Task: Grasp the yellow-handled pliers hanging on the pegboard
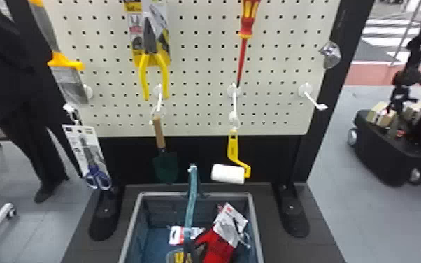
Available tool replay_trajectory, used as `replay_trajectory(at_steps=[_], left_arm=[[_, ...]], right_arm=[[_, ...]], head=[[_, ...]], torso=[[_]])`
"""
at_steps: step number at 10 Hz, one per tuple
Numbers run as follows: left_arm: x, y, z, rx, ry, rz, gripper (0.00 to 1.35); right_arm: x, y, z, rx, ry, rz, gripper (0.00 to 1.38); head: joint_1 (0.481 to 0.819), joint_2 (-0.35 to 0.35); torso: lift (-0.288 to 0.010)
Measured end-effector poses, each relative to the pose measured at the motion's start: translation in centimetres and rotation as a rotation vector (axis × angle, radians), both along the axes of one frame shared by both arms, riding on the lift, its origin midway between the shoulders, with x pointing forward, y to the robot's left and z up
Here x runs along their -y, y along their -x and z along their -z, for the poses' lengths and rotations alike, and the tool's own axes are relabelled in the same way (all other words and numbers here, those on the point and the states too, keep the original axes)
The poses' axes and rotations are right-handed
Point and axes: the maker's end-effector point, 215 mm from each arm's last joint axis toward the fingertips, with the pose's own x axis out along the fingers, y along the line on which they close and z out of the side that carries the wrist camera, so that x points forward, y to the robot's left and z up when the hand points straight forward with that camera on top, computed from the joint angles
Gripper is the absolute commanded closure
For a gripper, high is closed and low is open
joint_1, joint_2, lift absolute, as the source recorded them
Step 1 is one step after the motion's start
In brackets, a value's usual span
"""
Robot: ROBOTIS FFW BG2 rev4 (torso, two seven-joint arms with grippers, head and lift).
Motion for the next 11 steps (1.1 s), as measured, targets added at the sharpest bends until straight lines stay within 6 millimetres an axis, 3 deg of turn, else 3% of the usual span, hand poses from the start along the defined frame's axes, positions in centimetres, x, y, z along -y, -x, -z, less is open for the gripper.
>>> replay_trajectory(at_steps=[2, 4, 7, 11], left_arm=[[0.0, -0.7, -1.0, 0.008, 0.006, 0.012, 0.29], [0.4, -3.4, -4.0, 0.025, 0.009, 0.098, 0.29], [-0.5, -7.9, -12.4, 0.124, -0.053, 0.140, 0.29], [-1.8, -14.8, -21.5, 0.259, -0.162, 0.248, 0.29]], right_arm=[[0.0, 0.0, 0.0, 0.000, -0.001, 0.000, 0.09], [0.0, 0.0, 0.0, 0.000, -0.001, 0.000, 0.09], [0.0, -0.2, -0.2, 0.005, 0.001, -0.001, 0.09], [0.0, -0.5, -0.3, 0.010, 0.003, -0.004, 0.09]], head=[[0.549, 0.000], [0.549, 0.000], [0.549, 0.000], [0.549, 0.000]], torso=[[-0.100], [-0.100], [-0.100], [-0.100]])
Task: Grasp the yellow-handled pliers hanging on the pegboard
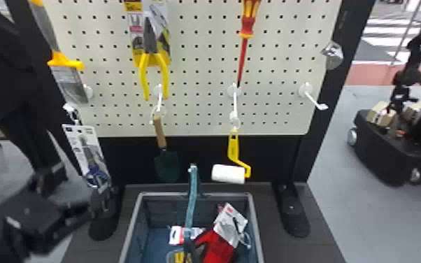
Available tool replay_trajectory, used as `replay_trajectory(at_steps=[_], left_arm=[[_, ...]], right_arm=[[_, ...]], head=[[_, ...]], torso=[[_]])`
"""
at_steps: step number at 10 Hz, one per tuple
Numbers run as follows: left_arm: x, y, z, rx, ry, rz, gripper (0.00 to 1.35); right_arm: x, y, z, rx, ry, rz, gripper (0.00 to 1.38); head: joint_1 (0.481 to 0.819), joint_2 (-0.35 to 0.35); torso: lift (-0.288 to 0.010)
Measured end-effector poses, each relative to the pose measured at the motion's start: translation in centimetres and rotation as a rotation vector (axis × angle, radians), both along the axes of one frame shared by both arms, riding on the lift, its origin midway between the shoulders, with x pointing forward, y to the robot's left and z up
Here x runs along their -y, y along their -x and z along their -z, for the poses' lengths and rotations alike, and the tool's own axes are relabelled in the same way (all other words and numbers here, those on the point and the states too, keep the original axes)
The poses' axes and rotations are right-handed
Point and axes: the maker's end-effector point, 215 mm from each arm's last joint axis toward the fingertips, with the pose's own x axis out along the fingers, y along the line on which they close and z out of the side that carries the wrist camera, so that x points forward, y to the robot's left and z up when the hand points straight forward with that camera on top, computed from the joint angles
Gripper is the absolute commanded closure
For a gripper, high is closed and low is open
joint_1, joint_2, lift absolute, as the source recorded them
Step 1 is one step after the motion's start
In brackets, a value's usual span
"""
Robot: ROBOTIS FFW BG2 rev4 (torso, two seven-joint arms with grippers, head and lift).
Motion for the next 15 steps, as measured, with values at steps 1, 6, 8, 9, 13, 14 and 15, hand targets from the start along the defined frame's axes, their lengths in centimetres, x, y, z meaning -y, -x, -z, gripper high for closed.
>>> replay_trajectory(at_steps=[1, 6, 8, 9, 13, 14, 15], left_arm=[[-0.4, -1.7, -2.1, 0.032, 0.006, 0.015, 0.29], [3.7, -7.9, -10.9, 0.111, 0.085, 0.320, 0.29], [4.0, -9.9, -14.1, 0.122, 0.108, 0.396, 0.29], [3.9, -11.1, -15.3, 0.114, 0.118, 0.437, 0.29], [6.6, -15.0, -16.7, 0.001, 0.281, 0.691, 0.29], [7.5, -15.2, -17.4, -0.016, 0.303, 0.753, 0.29], [8.1, -15.5, -18.2, -0.024, 0.317, 0.789, 0.29]], right_arm=[[0.0, 0.0, 0.0, 0.001, 0.000, 0.000, 0.09], [-0.1, -0.8, -0.2, 0.013, 0.002, -0.003, 0.09], [-0.1, -0.9, -0.2, 0.014, 0.003, -0.004, 0.09], [-0.1, -0.9, -0.2, 0.014, 0.003, -0.004, 0.09], [-0.3, -1.1, -0.1, 0.012, 0.005, -0.007, 0.09], [-0.5, -1.3, 0.0, 0.012, 0.003, -0.011, 0.09], [-0.7, -1.5, 0.1, 0.012, 0.002, -0.013, 0.09]], head=[[0.549, 0.000], [0.549, 0.000], [0.549, 0.000], [0.549, 0.000], [0.549, 0.000], [0.549, 0.000], [0.549, 0.000]], torso=[[-0.100], [-0.100], [-0.100], [-0.100], [-0.100], [-0.100], [-0.100]])
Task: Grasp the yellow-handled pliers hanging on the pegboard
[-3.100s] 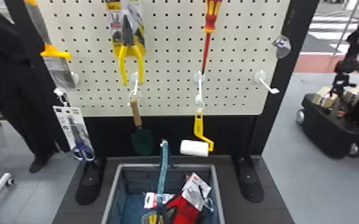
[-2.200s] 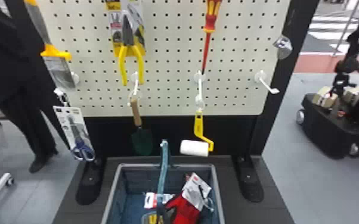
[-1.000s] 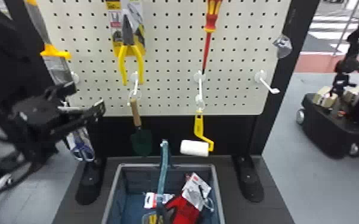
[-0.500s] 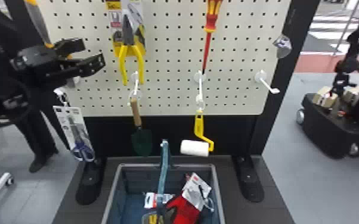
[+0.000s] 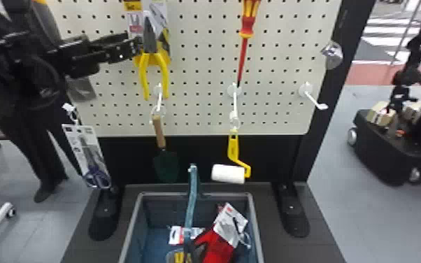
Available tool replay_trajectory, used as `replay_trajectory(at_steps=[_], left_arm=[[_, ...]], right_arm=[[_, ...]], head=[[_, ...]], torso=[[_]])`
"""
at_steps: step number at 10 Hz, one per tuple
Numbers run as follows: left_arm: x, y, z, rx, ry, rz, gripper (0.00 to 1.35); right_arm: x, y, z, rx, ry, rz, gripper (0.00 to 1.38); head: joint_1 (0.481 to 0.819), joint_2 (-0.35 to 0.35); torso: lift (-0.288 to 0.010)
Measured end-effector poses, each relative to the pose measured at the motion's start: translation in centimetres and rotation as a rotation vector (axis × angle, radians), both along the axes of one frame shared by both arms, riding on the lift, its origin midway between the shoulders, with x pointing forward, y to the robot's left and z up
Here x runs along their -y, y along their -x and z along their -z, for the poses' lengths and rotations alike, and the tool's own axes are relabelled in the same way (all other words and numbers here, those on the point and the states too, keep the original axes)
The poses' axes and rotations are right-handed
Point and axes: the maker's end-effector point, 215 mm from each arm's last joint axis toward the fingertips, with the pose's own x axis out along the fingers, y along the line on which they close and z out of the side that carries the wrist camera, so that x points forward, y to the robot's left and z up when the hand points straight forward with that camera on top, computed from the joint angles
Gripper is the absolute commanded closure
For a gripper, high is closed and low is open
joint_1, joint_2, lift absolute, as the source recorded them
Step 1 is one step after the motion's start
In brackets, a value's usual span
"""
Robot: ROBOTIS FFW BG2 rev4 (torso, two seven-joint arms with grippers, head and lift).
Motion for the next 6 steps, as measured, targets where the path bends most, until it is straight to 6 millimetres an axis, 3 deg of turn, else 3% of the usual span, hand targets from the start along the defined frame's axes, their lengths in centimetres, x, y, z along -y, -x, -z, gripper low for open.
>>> replay_trajectory(at_steps=[2, 3, 5, 6], left_arm=[[0.5, -0.1, -0.7, 0.002, -0.069, 0.028, 0.31], [0.9, -0.1, -0.6, -0.001, -0.094, 0.035, 0.40], [1.5, -0.1, -0.2, -0.016, -0.113, 0.048, 0.86], [1.8, 0.0, 0.2, -0.027, -0.117, 0.054, 1.01]], right_arm=[[-0.1, -0.1, 0.0, 0.001, 0.000, -0.002, 0.09], [-0.1, -0.1, 0.0, 0.001, 0.001, -0.002, 0.09], [-0.1, -0.1, 0.0, 0.002, 0.002, -0.003, 0.09], [-0.1, -0.2, 0.0, 0.003, 0.002, -0.003, 0.09]], head=[[0.549, 0.000], [0.549, 0.000], [0.549, 0.000], [0.549, 0.000]], torso=[[-0.100], [-0.100], [-0.100], [-0.100]])
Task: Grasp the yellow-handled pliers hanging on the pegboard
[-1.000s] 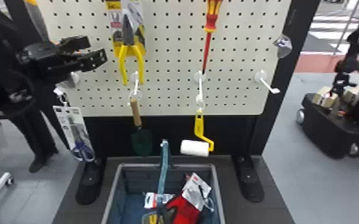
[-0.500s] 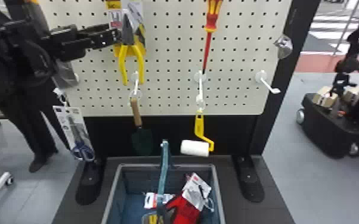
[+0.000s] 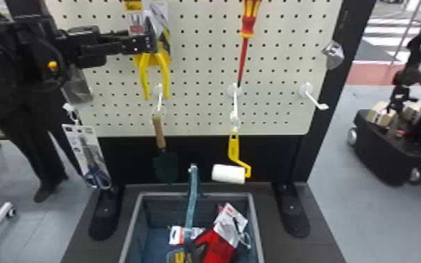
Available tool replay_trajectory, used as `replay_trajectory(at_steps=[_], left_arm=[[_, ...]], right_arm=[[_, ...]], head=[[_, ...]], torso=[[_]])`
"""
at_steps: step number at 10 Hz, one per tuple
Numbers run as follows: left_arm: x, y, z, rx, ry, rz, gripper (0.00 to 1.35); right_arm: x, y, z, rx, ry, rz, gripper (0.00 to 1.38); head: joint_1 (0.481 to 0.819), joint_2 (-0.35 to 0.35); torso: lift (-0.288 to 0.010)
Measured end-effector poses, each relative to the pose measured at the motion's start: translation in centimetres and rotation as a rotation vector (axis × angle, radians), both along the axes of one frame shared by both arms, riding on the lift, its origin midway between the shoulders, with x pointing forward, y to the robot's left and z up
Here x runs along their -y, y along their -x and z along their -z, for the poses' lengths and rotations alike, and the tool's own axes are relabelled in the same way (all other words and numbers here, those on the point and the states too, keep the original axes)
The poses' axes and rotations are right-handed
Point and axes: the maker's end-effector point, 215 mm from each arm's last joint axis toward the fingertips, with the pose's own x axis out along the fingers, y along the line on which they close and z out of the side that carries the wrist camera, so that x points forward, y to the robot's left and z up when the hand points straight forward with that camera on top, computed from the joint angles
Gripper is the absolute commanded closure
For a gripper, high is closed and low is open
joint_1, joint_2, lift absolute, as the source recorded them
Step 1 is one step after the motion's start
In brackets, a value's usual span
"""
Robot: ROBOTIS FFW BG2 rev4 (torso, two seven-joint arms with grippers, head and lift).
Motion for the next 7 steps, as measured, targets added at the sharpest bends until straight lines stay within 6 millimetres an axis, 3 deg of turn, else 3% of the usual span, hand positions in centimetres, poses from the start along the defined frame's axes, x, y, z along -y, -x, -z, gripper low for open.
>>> replay_trajectory(at_steps=[1, 3, 7], left_arm=[[0.17, 0.09, 0.35, -0.011, -0.010, 0.007, 1.03], [0.22, 0.14, 0.65, -0.018, -0.029, 0.012, 1.21], [0.47, 0.19, 0.48, -0.015, -0.015, 0.018, 1.21]], right_arm=[[0.00, -0.01, 0.04, 0.000, 0.000, 0.000, 0.09], [0.00, -0.09, 0.01, 0.001, 0.001, 0.000, 0.09], [0.00, -0.35, -0.09, 0.006, 0.002, -0.001, 0.09]], head=[[0.549, 0.000], [0.549, 0.000], [0.549, 0.000]], torso=[[-0.100], [-0.100], [-0.100]])
